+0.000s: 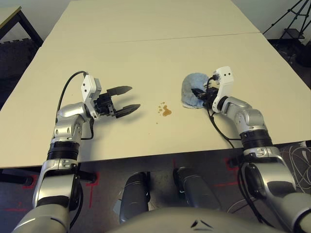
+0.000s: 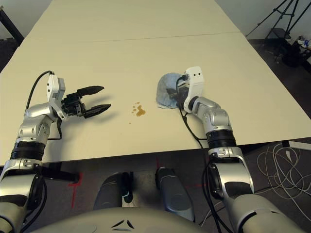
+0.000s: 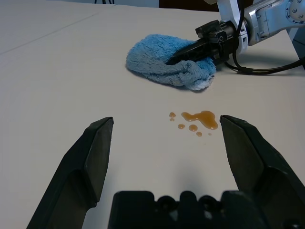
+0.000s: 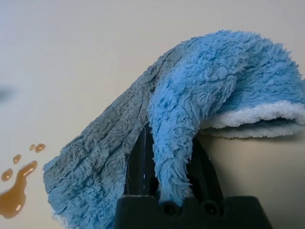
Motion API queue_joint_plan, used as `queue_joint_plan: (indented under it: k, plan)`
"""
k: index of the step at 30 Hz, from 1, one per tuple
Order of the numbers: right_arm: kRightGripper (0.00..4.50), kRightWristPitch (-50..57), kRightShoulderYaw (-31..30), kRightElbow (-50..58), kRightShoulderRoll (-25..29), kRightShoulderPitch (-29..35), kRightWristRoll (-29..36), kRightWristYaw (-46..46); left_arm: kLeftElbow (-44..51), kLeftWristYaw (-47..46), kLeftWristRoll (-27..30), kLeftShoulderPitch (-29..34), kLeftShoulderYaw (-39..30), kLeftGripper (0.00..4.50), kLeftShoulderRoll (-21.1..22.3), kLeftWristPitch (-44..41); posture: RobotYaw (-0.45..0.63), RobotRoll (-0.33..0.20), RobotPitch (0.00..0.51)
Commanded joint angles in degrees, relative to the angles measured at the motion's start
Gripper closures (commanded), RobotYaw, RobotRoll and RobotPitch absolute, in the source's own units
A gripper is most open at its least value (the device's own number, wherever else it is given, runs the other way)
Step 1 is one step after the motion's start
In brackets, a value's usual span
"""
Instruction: Wipe the water off the table with a rag.
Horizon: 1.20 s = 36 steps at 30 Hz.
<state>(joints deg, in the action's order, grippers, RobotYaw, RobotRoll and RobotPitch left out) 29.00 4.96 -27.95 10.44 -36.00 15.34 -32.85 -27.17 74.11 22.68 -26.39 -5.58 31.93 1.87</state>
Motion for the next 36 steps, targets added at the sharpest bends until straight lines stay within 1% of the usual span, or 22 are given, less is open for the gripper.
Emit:
queue_joint_plan:
  k: [1,7,16,21,24,27,31,32,36]
  plan:
    - [4.38,1.12,-2.85,-2.76,-0.79,0.63,-1.21,-0.85,1.64,-0.07,-0.11,0.60,0.32,0.00,0.14,-0.43,-0.19,0.000,0.142]
    - [4.38,-0.36,-0.92,-5.24,2.39,-0.84,-1.98,-0.74,1.94,-0.25,-0.12,0.78,0.41,0.00,-0.10,-0.60,-0.19,0.000,0.143]
    - [4.39,-3.28,1.24,-9.60,13.65,-3.00,-2.82,-3.20,0.63,0.01,-0.35,-0.18,0.17,0.00,0.33,-0.36,-0.19,0.000,0.141]
    - [4.39,-4.70,1.60,-11.59,19.01,-4.04,-3.12,-4.76,0.40,0.06,-0.41,-0.44,0.23,0.00,0.27,-0.19,-0.20,0.000,0.140]
    - [4.39,-4.24,2.05,-11.23,21.30,-3.88,-2.61,-5.70,0.14,0.15,-0.44,-0.70,0.24,0.00,0.30,-0.17,-0.20,0.000,0.139]
    - [4.39,1.85,3.21,-4.77,23.22,-0.74,0.37,-8.05,-0.42,0.97,-0.60,-0.76,0.34,0.00,0.98,-0.25,-0.20,0.000,0.140]
    - [4.39,12.41,4.94,8.09,23.14,5.40,5.21,-8.35,-1.37,3.59,-1.63,-0.03,1.19,0.00,2.38,1.40,-0.20,0.000,0.139]
    - [4.39,14.59,5.35,10.94,22.68,6.70,6.34,-7.79,-1.51,3.79,-1.68,-0.02,1.26,0.00,2.44,1.50,-0.20,0.000,0.139]
    - [4.39,21.86,5.88,20.92,18.08,10.99,10.12,-3.99,-1.74,4.17,-1.62,-0.35,1.38,0.00,2.39,1.39,-0.20,0.000,0.139]
